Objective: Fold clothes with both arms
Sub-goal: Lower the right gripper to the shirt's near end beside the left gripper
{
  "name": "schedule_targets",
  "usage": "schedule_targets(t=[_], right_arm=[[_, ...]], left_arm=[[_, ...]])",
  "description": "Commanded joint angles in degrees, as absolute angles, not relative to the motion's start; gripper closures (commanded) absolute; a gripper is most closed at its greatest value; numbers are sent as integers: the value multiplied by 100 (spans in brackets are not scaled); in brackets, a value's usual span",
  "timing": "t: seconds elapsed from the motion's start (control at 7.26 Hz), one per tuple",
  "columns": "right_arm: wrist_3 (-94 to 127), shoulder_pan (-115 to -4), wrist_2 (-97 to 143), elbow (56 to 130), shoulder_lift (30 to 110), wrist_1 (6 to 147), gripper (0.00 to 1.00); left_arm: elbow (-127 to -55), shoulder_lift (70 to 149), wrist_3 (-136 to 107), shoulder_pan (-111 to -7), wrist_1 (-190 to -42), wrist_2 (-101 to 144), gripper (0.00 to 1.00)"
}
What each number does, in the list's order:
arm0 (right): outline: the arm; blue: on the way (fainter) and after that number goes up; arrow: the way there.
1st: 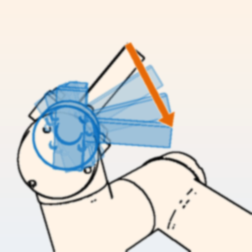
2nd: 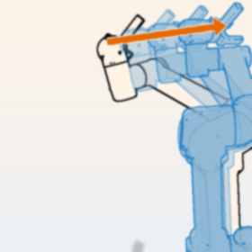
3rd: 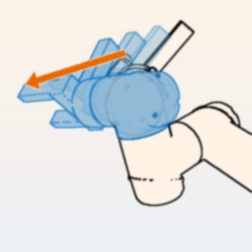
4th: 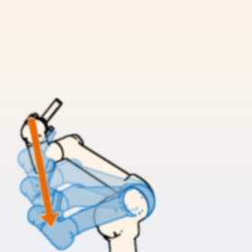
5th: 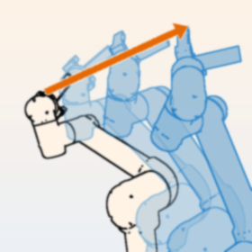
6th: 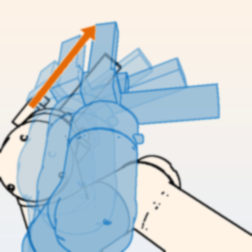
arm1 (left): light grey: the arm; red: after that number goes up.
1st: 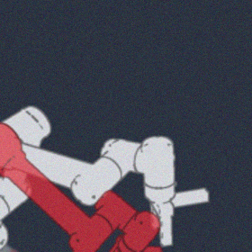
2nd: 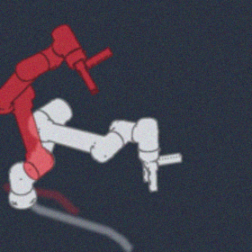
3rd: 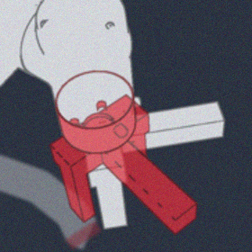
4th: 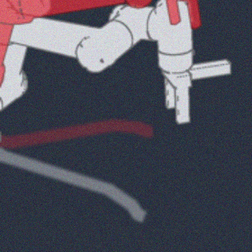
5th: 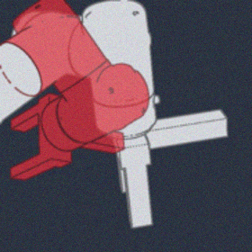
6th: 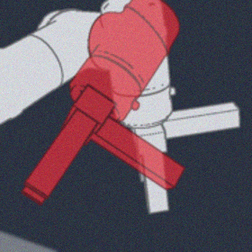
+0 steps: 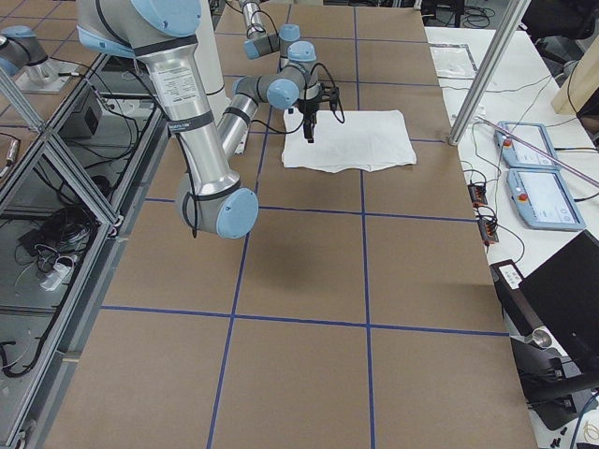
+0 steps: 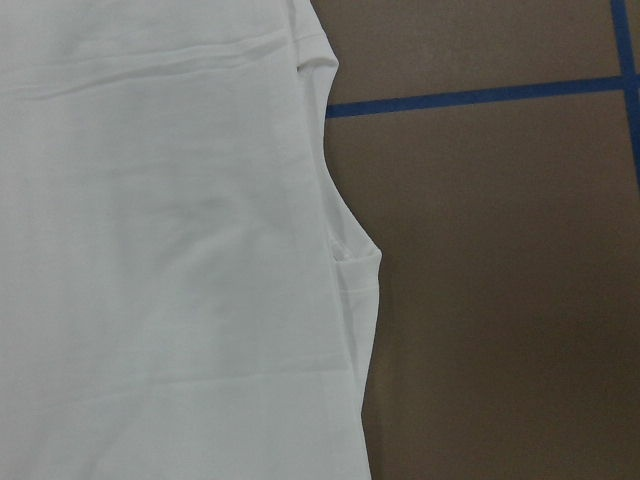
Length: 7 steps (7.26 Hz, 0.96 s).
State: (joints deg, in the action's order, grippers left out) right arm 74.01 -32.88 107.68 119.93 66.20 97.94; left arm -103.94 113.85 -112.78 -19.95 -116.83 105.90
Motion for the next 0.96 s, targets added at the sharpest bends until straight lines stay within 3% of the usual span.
schedule_targets(t=[0.0, 0.28, 0.83], right_arm=[[8990, -2833, 10802, 11936, 6548, 9695, 0], [10279, -2384, 10348, 11525, 6399, 9458, 0], [10811, -2241, 10090, 10926, 6223, 9439, 0]], left_arm=[[-10477, 11408, -11276, -1995, -11610, 10591, 100], [-10503, 11426, -11276, -1986, -11610, 10591, 100], [-10512, 11408, -11206, -1995, -11522, 10600, 100]])
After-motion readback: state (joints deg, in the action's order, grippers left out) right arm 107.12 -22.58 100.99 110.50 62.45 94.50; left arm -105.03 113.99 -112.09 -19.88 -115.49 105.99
